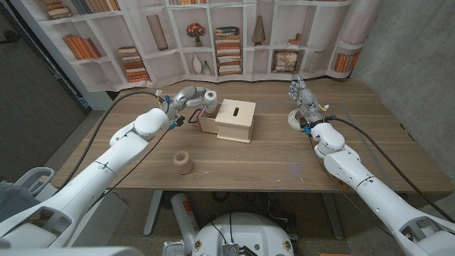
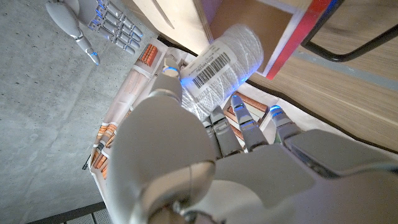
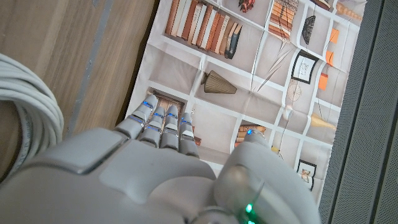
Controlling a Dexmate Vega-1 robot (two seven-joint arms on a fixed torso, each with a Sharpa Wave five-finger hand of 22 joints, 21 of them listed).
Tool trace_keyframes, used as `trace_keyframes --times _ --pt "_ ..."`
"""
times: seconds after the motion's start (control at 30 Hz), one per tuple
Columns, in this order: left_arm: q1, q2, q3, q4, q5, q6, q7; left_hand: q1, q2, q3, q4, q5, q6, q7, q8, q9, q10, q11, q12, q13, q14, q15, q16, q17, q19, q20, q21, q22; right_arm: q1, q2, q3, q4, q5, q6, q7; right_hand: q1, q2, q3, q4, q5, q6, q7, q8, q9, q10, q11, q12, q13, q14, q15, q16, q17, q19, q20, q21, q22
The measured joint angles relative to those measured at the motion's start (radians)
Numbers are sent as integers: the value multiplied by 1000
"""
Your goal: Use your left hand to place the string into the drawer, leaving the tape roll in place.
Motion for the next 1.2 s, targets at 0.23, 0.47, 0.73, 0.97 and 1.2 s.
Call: trace_keyframes --times 0.23,0.47,0.73,0.97,1.2 --pt "-9 -3 12 3 8 12 -10 3 -3 0 0 1 23 2 -5 0 9 -9 -3 0 -10 0 0 0 -5 2 0 0 -4 -1 2 2 3 0 1 0 0 0 0 0 0 0 0 0 0 0 0 0 0 0 0 0 0 0 0 0" --pt "-13 -3 20 3 13 27 -21 3 -3 -3 3 7 23 2 -5 0 9 -9 -4 0 -10 0 0 0 -8 -2 0 0 -9 -2 4 2 6 1 2 0 0 0 0 0 0 0 0 0 0 0 0 0 0 0 0 0 0 0 -8 0" --pt "0 1 17 -11 15 36 -20 -2 -7 -3 3 11 27 -1 -8 0 10 -10 -5 -1 -10 0 0 0 -14 3 0 0 -15 -4 5 2 8 3 2 0 0 0 0 0 0 0 0 0 0 0 0 0 0 0 0 0 0 0 -8 0" --pt "19 7 5 -31 16 52 -4 -7 -7 -6 6 11 27 -1 -20 0 0 -21 -12 -1 -17 -2 0 5 -17 0 0 0 -19 -6 6 0 10 3 5 0 0 0 0 0 0 0 0 0 0 0 0 0 0 0 0 0 0 0 -8 0" --pt "35 10 -5 -43 16 60 7 -13 -9 -9 9 19 32 -7 -36 0 -15 -37 -19 -1 -23 -2 0 5 -21 4 0 0 -16 -6 4 6 11 4 13 0 0 0 0 0 0 0 0 0 0 0 0 0 0 0 0 0 0 0 -8 0"
